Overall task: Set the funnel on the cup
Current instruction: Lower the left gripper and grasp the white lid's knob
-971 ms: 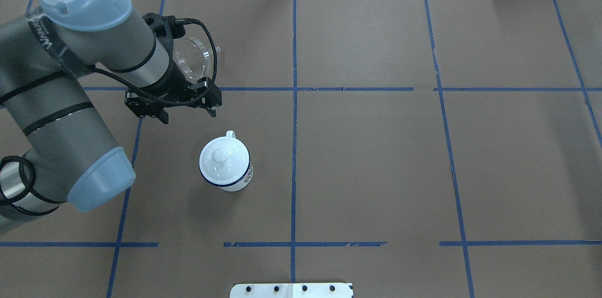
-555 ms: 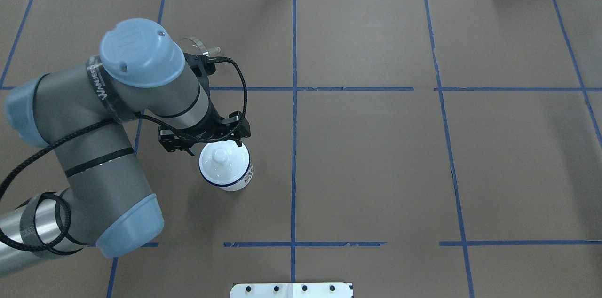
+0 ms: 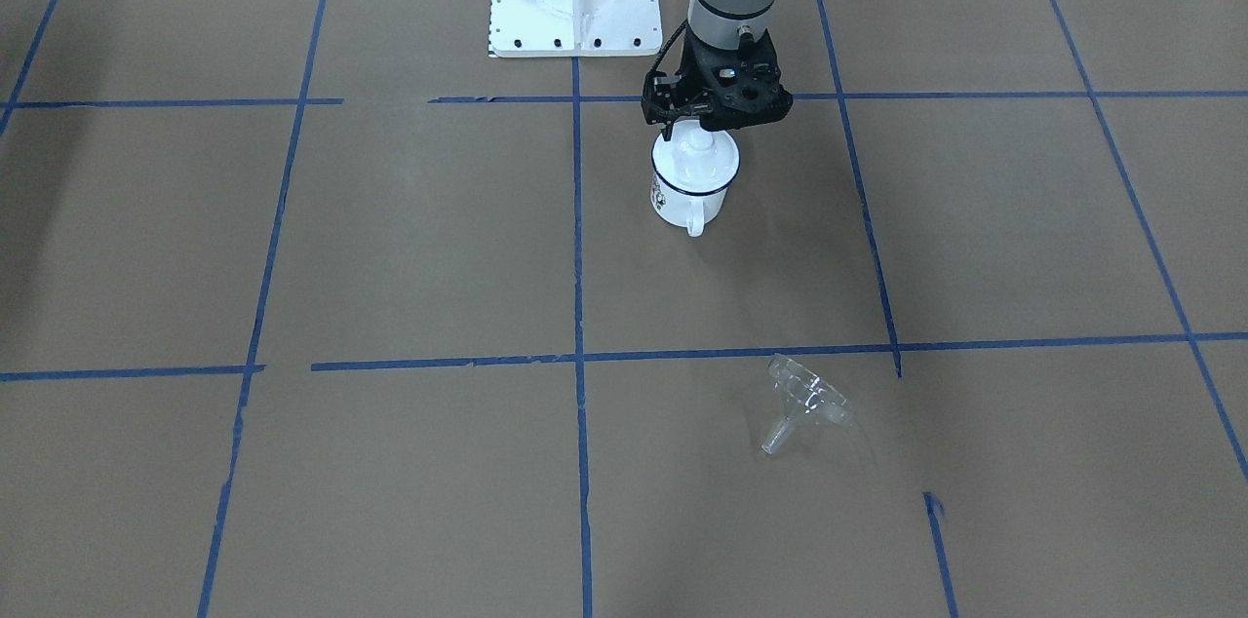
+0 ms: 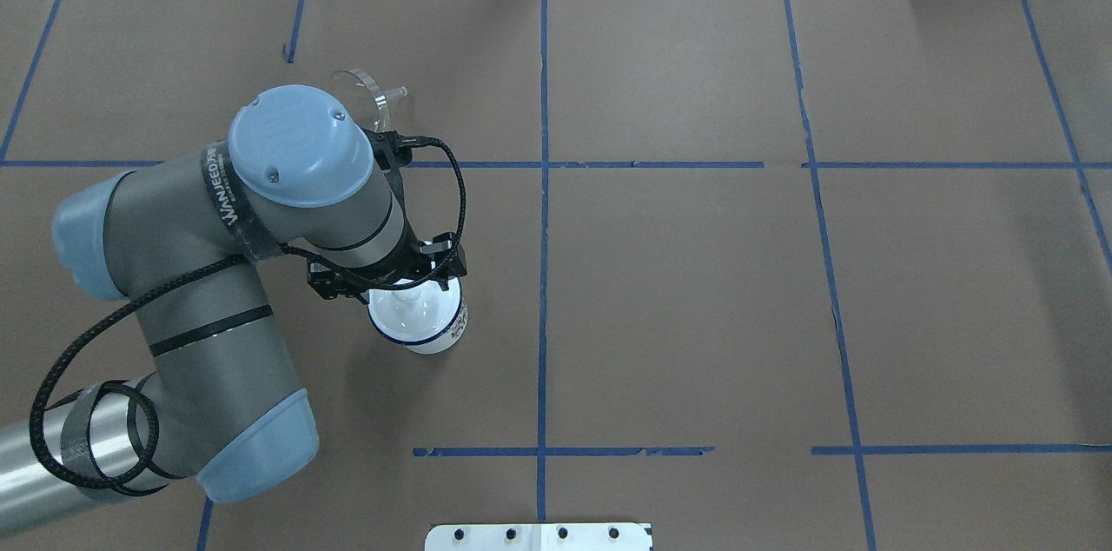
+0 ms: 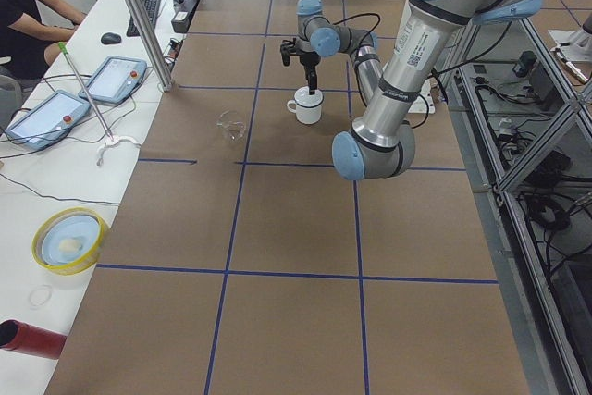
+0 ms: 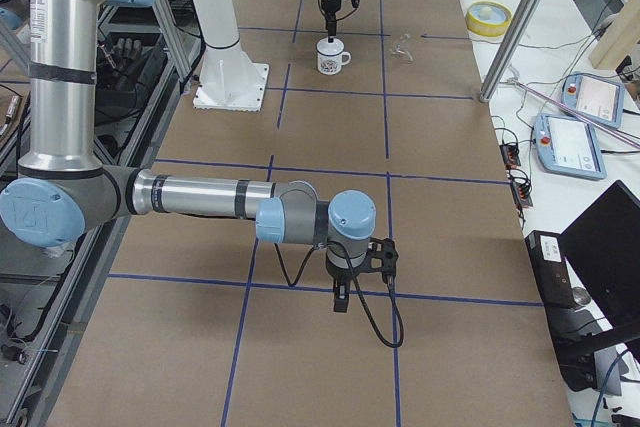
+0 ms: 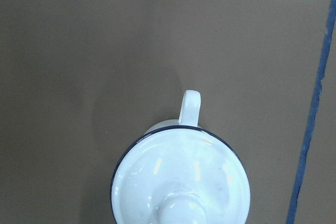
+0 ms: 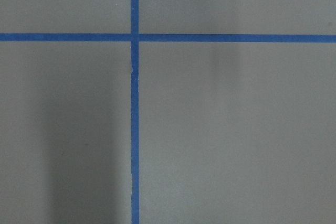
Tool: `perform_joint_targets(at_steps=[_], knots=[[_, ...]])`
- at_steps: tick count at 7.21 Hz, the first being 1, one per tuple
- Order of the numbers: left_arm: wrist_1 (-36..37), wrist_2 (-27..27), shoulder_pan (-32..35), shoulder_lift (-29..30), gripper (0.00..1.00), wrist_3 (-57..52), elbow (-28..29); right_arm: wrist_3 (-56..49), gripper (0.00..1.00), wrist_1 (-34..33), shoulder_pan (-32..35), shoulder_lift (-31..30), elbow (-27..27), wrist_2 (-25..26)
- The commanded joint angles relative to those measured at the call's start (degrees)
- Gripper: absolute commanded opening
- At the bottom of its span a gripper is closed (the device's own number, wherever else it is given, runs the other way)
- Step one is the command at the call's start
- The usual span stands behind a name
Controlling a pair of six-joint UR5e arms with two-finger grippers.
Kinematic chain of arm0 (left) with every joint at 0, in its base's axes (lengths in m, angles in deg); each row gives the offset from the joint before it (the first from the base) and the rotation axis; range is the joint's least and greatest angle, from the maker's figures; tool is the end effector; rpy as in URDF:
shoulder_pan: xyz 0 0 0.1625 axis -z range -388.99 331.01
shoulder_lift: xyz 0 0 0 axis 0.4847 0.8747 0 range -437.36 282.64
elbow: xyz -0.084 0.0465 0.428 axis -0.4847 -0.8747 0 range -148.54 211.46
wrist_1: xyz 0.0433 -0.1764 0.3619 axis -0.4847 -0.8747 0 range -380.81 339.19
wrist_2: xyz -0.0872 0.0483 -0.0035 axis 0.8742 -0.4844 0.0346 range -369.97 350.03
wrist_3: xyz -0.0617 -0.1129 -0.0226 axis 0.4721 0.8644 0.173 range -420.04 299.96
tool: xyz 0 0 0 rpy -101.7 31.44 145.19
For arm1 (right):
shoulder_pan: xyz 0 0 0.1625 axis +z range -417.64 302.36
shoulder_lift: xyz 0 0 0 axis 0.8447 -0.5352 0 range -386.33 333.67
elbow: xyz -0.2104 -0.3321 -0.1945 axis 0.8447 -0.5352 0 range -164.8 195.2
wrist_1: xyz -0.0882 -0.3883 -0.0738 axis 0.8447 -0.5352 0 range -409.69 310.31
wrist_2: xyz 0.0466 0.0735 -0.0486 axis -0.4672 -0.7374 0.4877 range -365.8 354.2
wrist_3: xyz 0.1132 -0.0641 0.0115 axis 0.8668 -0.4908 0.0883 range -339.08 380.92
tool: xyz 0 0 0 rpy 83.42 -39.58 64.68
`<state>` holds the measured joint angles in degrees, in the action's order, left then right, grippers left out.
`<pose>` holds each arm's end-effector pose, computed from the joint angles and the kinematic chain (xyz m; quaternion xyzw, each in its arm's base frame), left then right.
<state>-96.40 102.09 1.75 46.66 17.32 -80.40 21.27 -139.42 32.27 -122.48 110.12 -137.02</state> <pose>0.4853 -0.3867 0.2342 -0.0378 0.3891 -0.0775 0.9172 0.0466 -0.4334 0.7067 -0.0093 -0.3519 0.0051 0.9360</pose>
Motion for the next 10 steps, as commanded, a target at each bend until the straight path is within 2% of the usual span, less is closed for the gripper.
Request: perform_joint_targets(at_steps=[1, 4, 5, 6, 8, 10], knots=[[-0.43, 0.00, -0.07, -0.09, 0.82, -0.10, 1.02, 0.00, 1.00, 0.00, 0.00, 0.00, 0.00, 0.00], [-0.96, 0.09, -0.07, -0.18, 0.70, -0.36, 1.38, 0.00, 1.00, 0.00, 0.00, 0.00, 0.00, 0.00], [-0.88, 0.09, 0.02, -0.18, 0.59, -0.36, 1.03, 0.00, 1.00, 0.00, 0.00, 0.00, 0.00, 0.00], [-0.87, 0.09, 0.02, -0.18, 0.44, -0.28, 0.86, 0.00, 1.00, 0.00, 0.00, 0.00, 0.00, 0.00], [-0.87, 0.00, 0.02, -0.44, 0.03, -0.28, 0.68, 0.00, 1.00, 0.00, 0.00, 0.00, 0.00, 0.00], [-0.79, 0.00, 0.28, -1.32, 0.00, -0.36, -1.25, 0.00, 1.00, 0.00, 0.00, 0.00, 0.00, 0.00]])
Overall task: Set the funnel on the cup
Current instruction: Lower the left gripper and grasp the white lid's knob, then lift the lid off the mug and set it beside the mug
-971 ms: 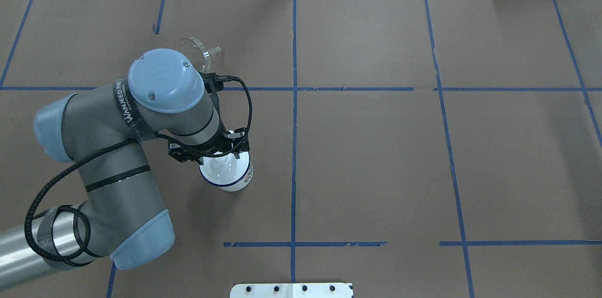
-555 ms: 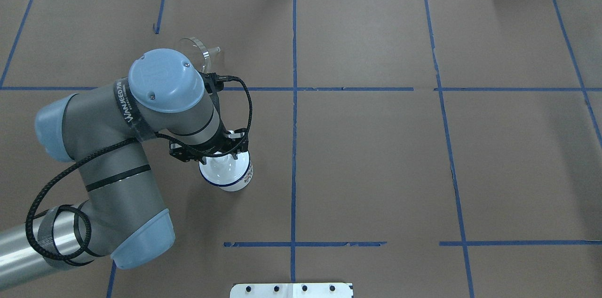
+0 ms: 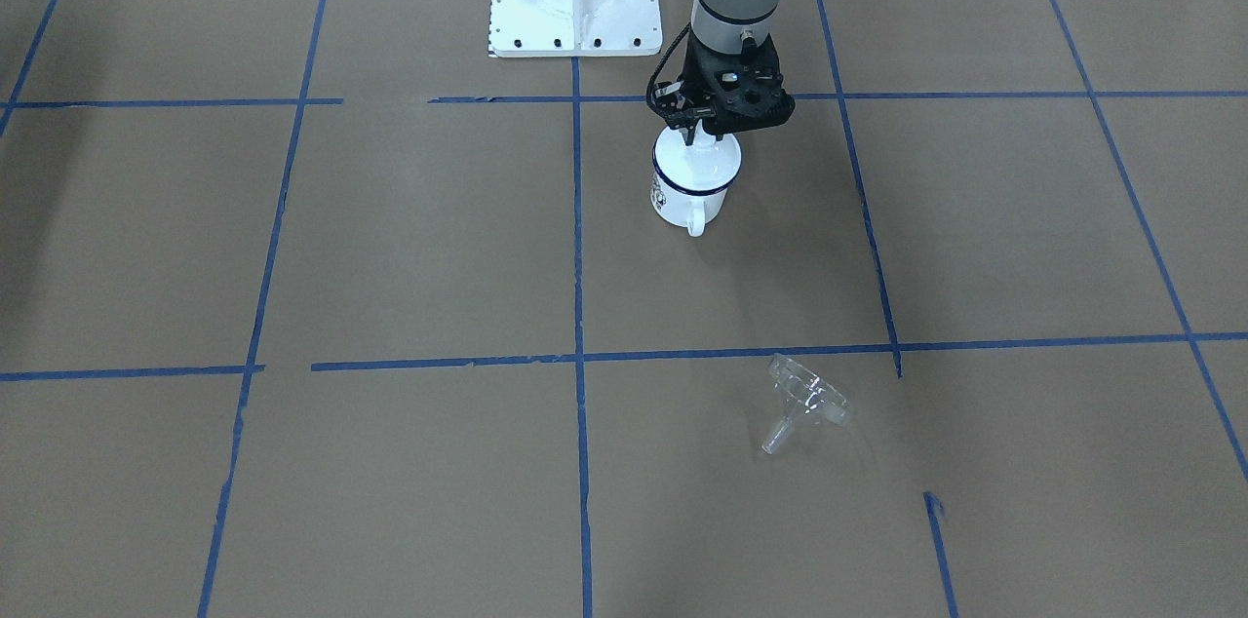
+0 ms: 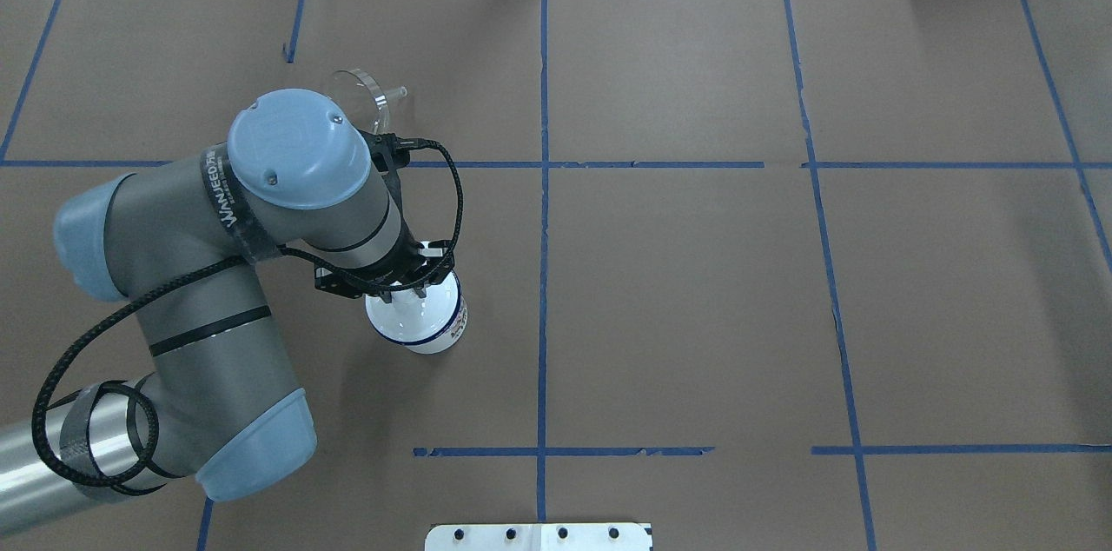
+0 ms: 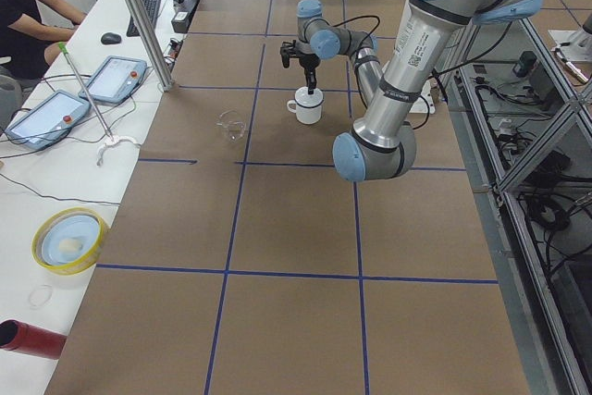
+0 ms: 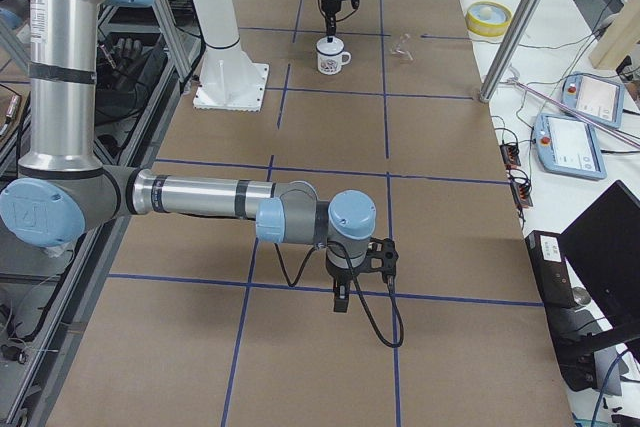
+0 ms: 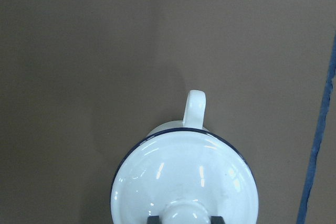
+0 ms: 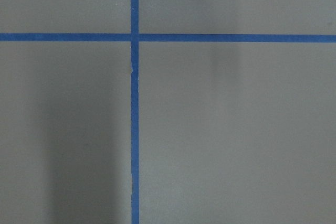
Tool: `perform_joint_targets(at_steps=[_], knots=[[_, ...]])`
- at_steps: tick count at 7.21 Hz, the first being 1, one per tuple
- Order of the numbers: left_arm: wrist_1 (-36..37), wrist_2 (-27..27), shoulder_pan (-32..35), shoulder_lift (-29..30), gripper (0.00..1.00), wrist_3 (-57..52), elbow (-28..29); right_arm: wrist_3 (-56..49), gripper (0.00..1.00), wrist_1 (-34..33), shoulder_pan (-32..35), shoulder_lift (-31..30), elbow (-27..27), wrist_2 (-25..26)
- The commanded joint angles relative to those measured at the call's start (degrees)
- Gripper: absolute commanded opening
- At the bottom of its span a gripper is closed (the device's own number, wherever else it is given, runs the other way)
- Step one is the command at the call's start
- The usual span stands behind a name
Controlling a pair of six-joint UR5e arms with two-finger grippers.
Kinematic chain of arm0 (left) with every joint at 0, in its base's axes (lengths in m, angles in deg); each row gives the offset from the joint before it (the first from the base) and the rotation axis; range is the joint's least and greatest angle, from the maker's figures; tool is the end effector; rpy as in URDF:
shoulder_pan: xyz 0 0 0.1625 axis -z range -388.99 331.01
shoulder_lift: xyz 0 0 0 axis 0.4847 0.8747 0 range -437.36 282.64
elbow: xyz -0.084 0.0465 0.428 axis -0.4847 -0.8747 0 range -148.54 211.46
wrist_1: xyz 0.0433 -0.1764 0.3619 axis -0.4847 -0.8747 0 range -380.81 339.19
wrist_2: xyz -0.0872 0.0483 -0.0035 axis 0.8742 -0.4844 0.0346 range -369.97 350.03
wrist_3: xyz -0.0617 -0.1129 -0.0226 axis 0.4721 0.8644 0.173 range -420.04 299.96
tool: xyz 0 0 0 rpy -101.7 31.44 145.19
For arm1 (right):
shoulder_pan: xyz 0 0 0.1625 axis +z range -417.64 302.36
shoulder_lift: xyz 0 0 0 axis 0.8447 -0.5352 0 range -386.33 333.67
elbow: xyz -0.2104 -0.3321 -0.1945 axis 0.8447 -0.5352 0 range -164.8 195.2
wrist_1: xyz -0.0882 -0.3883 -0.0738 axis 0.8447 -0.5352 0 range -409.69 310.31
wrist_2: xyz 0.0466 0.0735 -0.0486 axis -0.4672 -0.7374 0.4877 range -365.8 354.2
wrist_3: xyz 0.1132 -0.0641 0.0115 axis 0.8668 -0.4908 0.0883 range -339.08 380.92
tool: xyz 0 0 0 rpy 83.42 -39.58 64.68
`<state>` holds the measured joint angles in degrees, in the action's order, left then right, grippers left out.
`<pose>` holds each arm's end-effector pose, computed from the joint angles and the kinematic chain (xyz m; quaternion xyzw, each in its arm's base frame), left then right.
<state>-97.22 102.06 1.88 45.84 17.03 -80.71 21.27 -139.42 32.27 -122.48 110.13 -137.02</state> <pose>0.4825 -0.3867 0.2388 -0.0350 0.3914 -0.0757 0.9164 0.0466 -0.4334 0.7066 -0.0092 -0.3519 0.0051 0.9360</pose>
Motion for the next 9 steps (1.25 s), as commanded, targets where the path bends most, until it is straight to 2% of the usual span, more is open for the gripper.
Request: perform_joint_targets(at_steps=[1, 2, 3, 4, 5, 6, 7, 9], knots=[[1.69, 0.20, 2.24, -0.59, 0.00, -0.33, -3.82, 0.00, 1.00, 0.00, 0.00, 0.00, 0.00, 0.00], [5.44, 0.20, 4.70, -0.42, 0.00, -0.68, -6.37, 0.00, 1.00, 0.00, 0.00, 0.00, 0.00, 0.00], [7.83, 0.20, 6.12, -0.68, 0.00, -5.73, -8.13, 0.00, 1.00, 0.00, 0.00, 0.00, 0.00, 0.00], [7.68, -0.06, 6.65, -4.60, 0.00, -11.18, -10.50, 0.00, 1.00, 0.00, 0.00, 0.00, 0.00, 0.00], [4.63, -0.15, 6.57, -9.25, 0.00, -11.49, -11.57, 0.00, 1.00, 0.00, 0.00, 0.00, 0.00, 0.00], [-2.79, -0.32, 6.22, -14.87, 0.00, -11.15, -11.14, 0.00, 1.00, 0.00, 0.00, 0.00, 0.00, 0.00], [-10.52, -3.29, 5.61, -19.18, 0.00, -10.80, -9.40, 0.00, 1.00, 0.00, 0.00, 0.00, 0.00, 0.00], [-19.53, -3.93, 5.43, -19.40, 0.00, -9.83, -0.10, 0.00, 1.00, 0.00, 0.00, 0.00, 0.00, 0.00]])
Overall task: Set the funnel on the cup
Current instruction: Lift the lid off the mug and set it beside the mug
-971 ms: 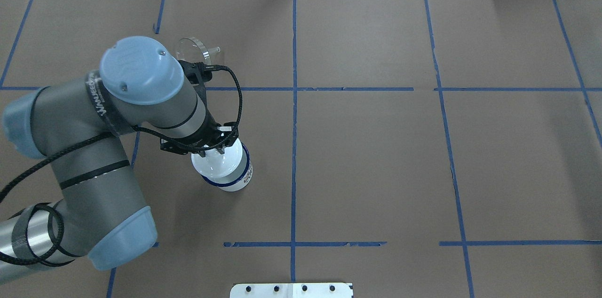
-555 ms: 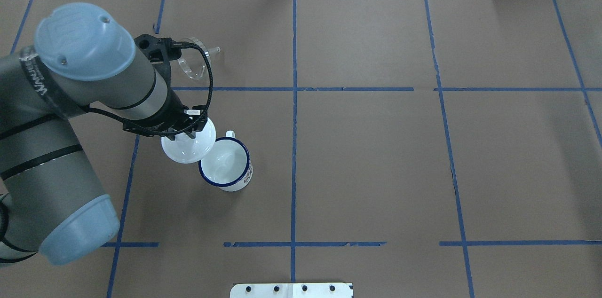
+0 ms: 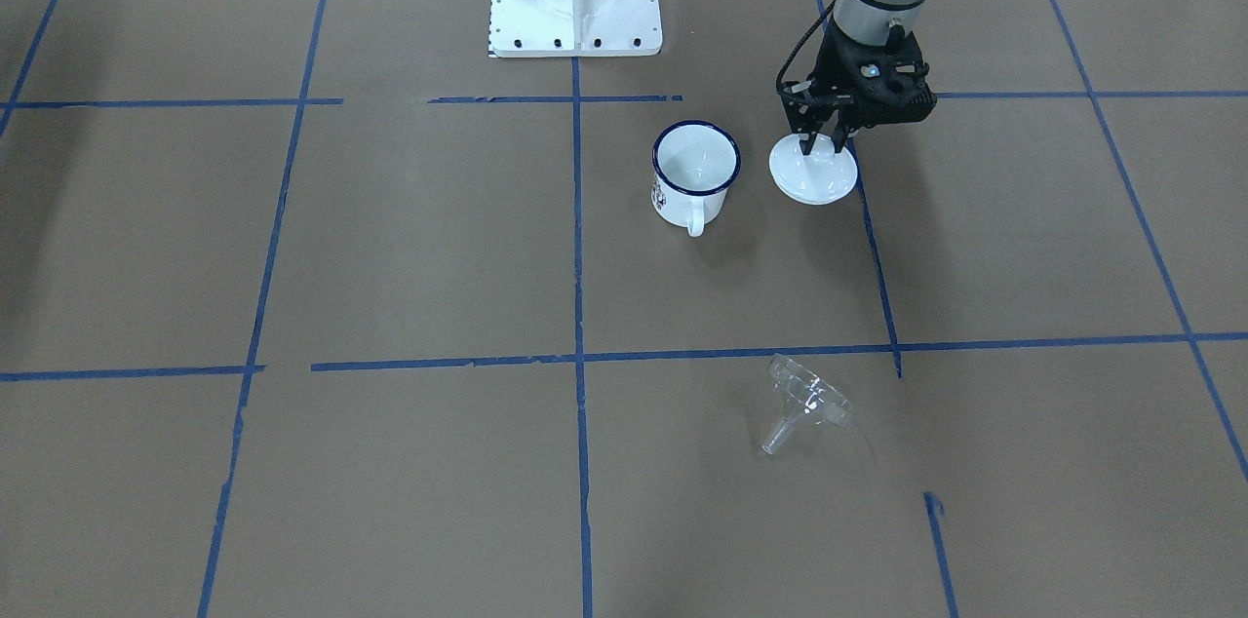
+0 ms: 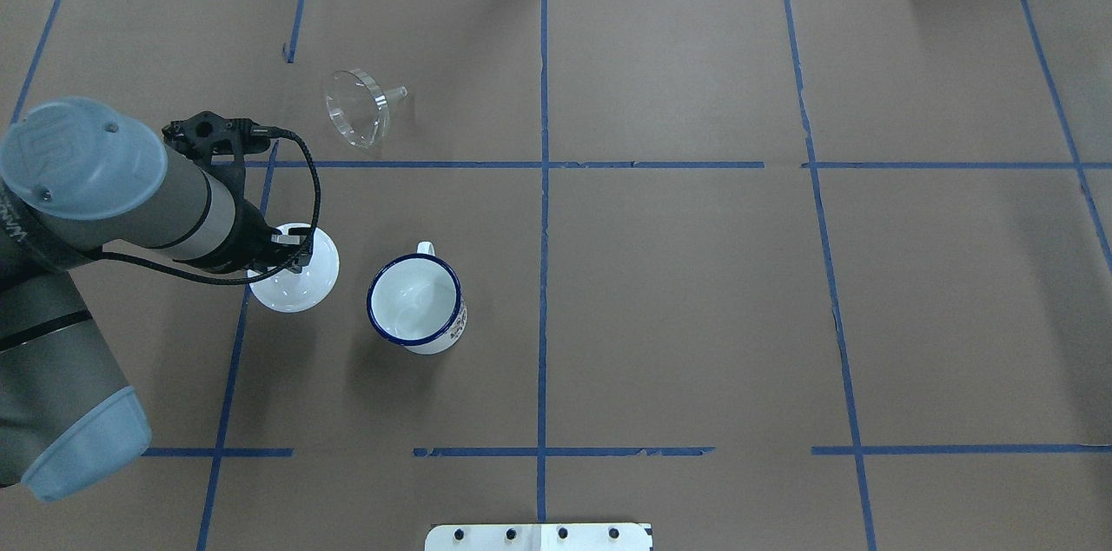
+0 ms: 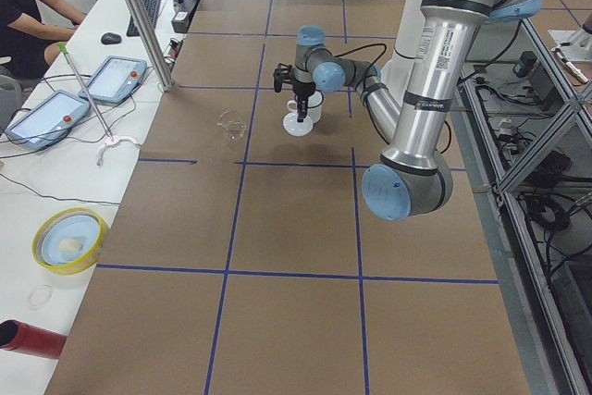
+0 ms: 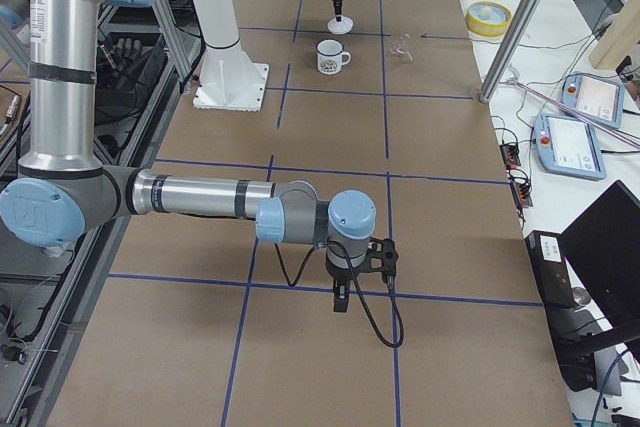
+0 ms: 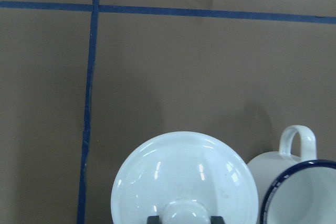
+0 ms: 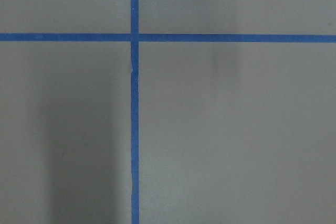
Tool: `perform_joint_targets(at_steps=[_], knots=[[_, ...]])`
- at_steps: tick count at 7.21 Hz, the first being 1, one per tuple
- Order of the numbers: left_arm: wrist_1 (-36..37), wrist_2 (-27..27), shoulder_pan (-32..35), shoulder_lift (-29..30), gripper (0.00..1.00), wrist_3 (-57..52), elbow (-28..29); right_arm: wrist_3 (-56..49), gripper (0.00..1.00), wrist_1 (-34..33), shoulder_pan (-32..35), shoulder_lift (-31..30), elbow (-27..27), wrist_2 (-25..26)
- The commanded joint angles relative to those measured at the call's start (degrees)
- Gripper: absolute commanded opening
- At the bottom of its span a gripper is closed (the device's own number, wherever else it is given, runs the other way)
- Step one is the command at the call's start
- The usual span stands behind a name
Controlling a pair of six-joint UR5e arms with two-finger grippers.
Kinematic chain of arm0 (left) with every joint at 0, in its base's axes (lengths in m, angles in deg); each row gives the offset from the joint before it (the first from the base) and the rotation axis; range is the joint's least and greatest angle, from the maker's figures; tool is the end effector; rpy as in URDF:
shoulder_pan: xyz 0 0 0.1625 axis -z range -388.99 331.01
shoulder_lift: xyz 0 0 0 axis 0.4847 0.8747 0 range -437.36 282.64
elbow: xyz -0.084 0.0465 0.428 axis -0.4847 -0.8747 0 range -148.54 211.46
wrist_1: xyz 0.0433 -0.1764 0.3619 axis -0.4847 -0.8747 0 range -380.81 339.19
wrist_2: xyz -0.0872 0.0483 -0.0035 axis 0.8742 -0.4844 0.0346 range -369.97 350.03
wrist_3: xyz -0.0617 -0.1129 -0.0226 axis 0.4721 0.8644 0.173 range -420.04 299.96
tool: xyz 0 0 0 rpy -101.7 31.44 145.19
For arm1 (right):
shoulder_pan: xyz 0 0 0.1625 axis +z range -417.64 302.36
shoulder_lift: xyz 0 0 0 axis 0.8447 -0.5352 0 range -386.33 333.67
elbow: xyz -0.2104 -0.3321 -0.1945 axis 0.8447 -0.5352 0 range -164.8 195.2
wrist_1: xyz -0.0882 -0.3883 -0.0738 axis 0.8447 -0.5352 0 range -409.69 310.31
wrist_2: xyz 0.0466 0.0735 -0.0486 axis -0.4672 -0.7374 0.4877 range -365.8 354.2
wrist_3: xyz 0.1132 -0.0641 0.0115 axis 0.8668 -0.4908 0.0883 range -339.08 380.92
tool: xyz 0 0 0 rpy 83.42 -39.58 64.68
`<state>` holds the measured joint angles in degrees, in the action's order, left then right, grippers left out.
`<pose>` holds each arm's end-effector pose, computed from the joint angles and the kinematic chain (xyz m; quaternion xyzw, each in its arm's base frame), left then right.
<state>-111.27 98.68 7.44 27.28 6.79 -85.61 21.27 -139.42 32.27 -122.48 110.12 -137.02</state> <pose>0.3908 -0.4023 0.3572 0.0453 0.3833 -0.0484 0.9213 0.0466 -0.4334 0.7067 -0.0093 -0.3519 0.0051 0.9360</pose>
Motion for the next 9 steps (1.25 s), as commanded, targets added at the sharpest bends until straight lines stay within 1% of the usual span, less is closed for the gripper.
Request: perform_joint_targets(at_steps=[1, 2, 3, 4, 5, 7, 8, 9], knots=[[-7.17, -0.63, -0.22, -0.84, 0.00, 0.23, 7.27, 0.00, 1.00, 0.00, 0.00, 0.00, 0.00, 0.00], [-8.93, -1.15, -0.22, -0.92, 0.00, -0.12, 8.77, 0.00, 1.00, 0.00, 0.00, 0.00, 0.00, 0.00], [-9.12, -1.16, -0.22, -1.10, 0.00, -0.47, 9.05, 0.00, 1.00, 0.00, 0.00, 0.00, 0.00, 0.00], [-9.03, -1.07, -0.22, -0.93, 0.38, -2.56, 9.23, 0.00, 1.00, 0.00, 0.00, 0.00, 0.00, 0.00], [-9.03, -1.16, -0.22, -0.66, 0.99, -2.58, 9.84, 0.00, 1.00, 0.00, 0.00, 0.00, 0.00, 0.00], [-8.60, -0.64, 0.13, -0.31, 1.00, -2.76, 8.80, 0.00, 1.00, 0.00, 0.00, 0.00, 0.00, 0.00], [-7.72, -0.55, 1.44, 0.13, 1.00, -2.76, 7.74, 0.00, 1.00, 0.00, 0.00, 0.00, 0.00, 0.00], [-3.97, -0.37, 4.15, 2.39, 1.00, -2.58, 6.60, 0.00, 1.00, 0.00, 0.00, 0.00, 0.00, 0.00]])
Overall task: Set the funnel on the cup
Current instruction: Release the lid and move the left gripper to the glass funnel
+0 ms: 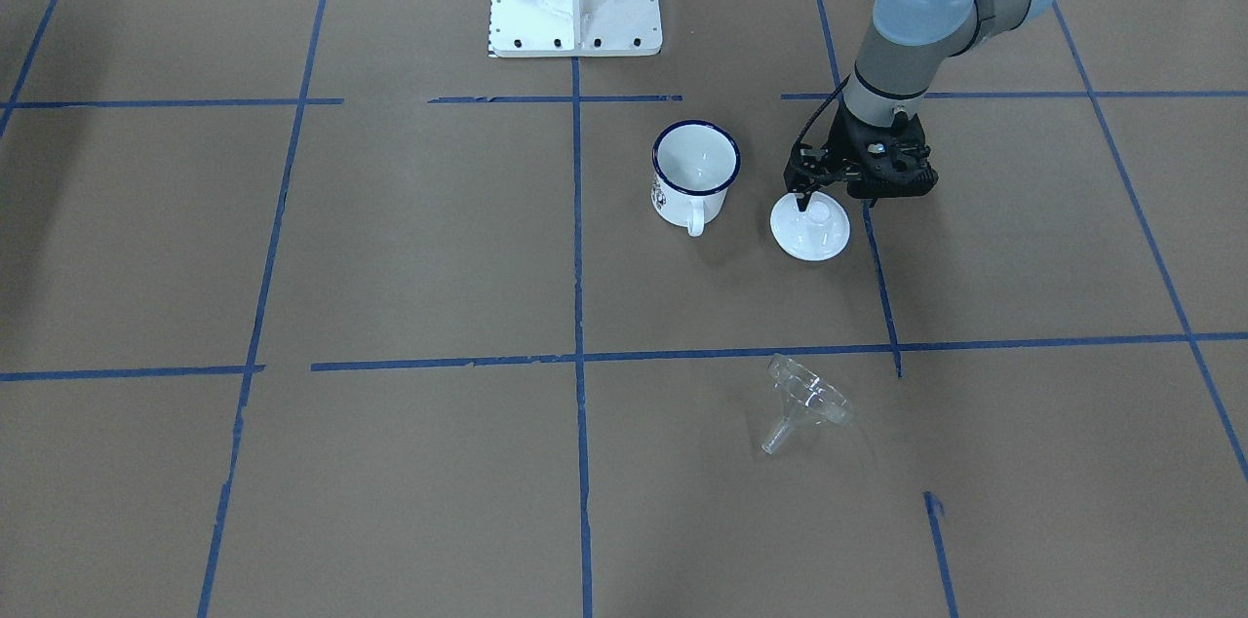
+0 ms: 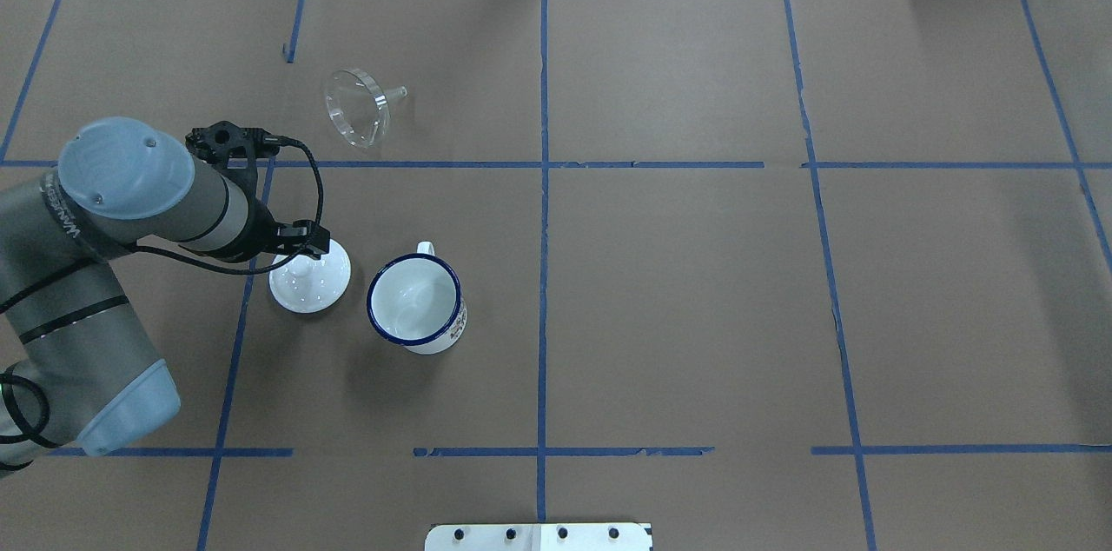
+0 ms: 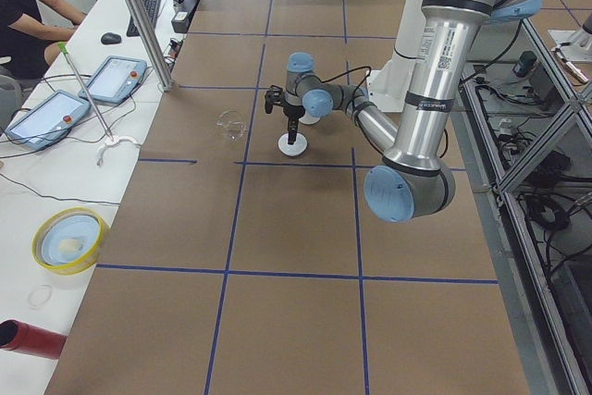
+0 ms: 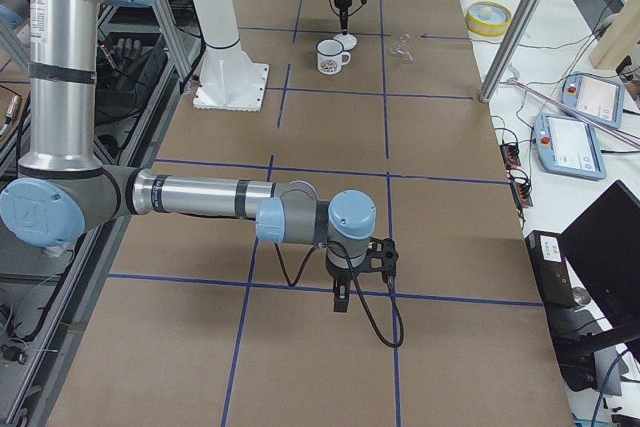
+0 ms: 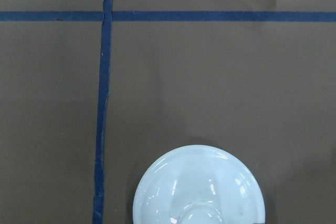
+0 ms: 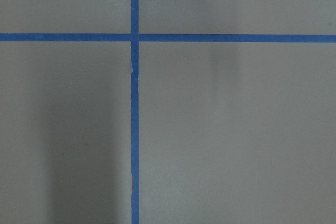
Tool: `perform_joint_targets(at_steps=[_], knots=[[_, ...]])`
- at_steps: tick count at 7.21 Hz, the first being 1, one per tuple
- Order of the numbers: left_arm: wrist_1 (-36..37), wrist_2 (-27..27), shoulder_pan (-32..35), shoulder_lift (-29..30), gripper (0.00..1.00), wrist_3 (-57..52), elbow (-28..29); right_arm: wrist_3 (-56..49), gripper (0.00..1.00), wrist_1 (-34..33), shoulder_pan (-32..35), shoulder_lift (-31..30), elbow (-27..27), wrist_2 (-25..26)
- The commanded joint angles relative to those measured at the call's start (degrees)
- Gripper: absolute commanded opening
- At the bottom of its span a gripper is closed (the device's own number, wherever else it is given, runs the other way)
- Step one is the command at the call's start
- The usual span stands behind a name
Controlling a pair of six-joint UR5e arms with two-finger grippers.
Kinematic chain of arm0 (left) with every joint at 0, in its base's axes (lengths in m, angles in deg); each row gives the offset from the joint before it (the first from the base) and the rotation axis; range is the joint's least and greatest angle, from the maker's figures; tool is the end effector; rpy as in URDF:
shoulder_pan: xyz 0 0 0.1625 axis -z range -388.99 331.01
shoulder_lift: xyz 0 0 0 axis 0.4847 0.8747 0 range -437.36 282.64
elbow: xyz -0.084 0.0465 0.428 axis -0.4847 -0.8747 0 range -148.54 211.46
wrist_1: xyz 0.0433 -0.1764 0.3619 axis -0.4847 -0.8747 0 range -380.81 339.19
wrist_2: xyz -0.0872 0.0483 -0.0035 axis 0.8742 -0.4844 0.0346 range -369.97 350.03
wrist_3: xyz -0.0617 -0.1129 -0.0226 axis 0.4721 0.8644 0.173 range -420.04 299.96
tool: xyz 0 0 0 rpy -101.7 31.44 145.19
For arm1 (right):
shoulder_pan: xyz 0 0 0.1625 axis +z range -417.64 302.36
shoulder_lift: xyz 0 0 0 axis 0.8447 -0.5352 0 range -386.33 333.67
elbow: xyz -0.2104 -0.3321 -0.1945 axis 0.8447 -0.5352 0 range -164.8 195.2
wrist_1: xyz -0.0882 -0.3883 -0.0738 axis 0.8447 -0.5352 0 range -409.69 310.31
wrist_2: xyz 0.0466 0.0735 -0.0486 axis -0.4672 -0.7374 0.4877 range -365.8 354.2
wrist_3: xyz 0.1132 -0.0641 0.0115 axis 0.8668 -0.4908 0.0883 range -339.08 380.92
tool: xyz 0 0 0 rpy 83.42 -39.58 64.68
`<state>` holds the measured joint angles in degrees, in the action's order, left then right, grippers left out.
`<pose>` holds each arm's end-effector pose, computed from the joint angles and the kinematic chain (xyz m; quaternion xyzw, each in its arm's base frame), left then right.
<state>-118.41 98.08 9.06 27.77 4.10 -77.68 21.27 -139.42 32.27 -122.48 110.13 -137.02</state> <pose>0.4055 -0.4354 0.3965 0.0625 0.3770 -0.0422 0.9231 0.0466 -0.4334 0.7066 -0.0092 -0.3519 0.0051 0.9360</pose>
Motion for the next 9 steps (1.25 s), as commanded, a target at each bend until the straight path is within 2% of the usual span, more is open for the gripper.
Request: perform_joint_targets(at_steps=[1, 2, 3, 4, 5, 7, 9], knots=[[7.47, 0.49, 4.46, 6.62, 1.00, 1.94, -0.81, 0.00, 1.00, 0.00, 0.00, 0.00, 0.00, 0.00], [6.73, 0.67, 5.09, 8.76, 1.00, 9.36, 0.59, 0.00, 1.00, 0.00, 0.00, 0.00, 0.00, 0.00], [3.33, 0.67, 5.53, 12.26, 1.00, 14.56, 5.56, 0.00, 1.00, 0.00, 0.00, 0.00, 0.00, 0.00], [-3.58, 0.41, 5.54, 12.56, 1.00, 24.01, 9.79, 0.00, 1.00, 0.00, 0.00, 0.00, 0.00, 0.00], [-13.57, -0.29, 5.54, 12.65, 1.00, 33.24, 14.97, 0.00, 1.00, 0.00, 0.00, 0.00, 0.00, 0.00], [-22.77, -7.65, 5.45, 15.35, 1.00, 46.03, 23.41, 0.00, 1.00, 0.00, 0.00, 0.00, 0.00, 0.00], [-28.41, -17.65, 5.45, 16.77, 1.00, 53.87, 28.01, 0.00, 1.00, 0.00, 0.00, 0.00, 0.00, 0.00]])
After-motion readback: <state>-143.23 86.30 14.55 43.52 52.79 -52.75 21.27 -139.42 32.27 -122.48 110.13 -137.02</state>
